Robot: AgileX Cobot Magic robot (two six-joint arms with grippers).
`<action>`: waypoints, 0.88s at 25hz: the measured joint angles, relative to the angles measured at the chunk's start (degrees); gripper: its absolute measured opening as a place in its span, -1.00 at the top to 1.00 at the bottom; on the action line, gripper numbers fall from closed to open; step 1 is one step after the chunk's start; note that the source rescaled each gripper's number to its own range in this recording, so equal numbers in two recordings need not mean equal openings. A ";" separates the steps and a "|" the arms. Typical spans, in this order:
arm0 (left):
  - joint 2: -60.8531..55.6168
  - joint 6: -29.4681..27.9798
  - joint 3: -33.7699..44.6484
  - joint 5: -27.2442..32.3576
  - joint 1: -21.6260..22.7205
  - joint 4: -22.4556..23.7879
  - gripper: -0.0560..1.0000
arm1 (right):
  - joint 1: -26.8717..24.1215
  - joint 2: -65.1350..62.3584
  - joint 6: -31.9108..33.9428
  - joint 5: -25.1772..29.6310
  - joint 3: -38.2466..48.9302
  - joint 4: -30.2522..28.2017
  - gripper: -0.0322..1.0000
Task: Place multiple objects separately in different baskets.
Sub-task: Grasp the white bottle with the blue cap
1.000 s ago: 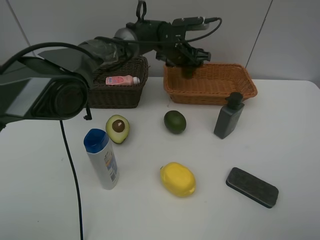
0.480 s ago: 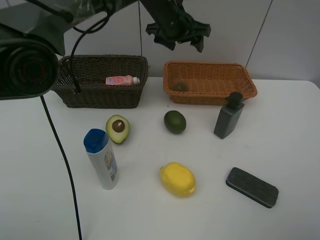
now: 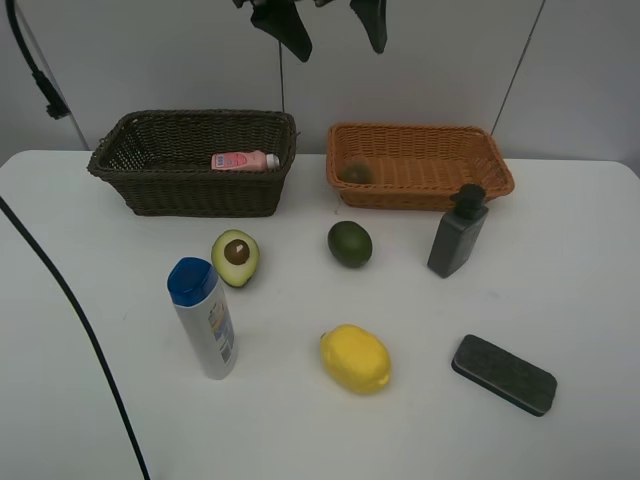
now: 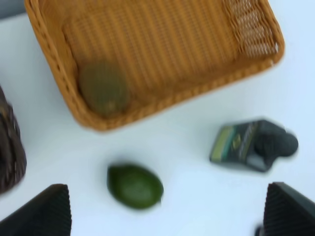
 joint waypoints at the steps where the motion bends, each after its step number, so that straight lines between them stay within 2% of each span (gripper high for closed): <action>1: -3.09 0.00 4.56 -0.02 0.00 -0.27 -1.00 | 0.00 0.00 0.00 0.00 0.00 0.00 -0.97; 8: -24.52 -0.59 36.71 -0.19 -0.32 -1.30 -1.00 | 0.00 0.00 0.00 0.00 0.00 0.00 -0.97; 12: -29.52 -1.29 50.12 -0.28 -3.59 -0.93 -1.00 | 0.00 0.00 0.00 0.00 0.00 0.00 -0.97; 14: -29.74 -3.12 55.04 -0.17 -6.19 0.48 -1.00 | 0.00 0.00 0.00 0.00 0.00 0.00 -0.97; 17: -29.74 -7.57 60.50 -0.17 -8.90 5.14 -1.00 | 0.00 0.00 0.00 0.00 0.00 0.00 -0.97; 19: -29.74 -10.23 62.60 -0.15 -9.25 7.74 -1.00 | 0.00 0.00 0.00 0.00 0.00 0.00 -0.97; 22: -29.74 -11.89 63.37 -0.15 -9.32 8.93 -1.00 | 0.00 0.00 0.00 0.00 0.00 0.00 -0.97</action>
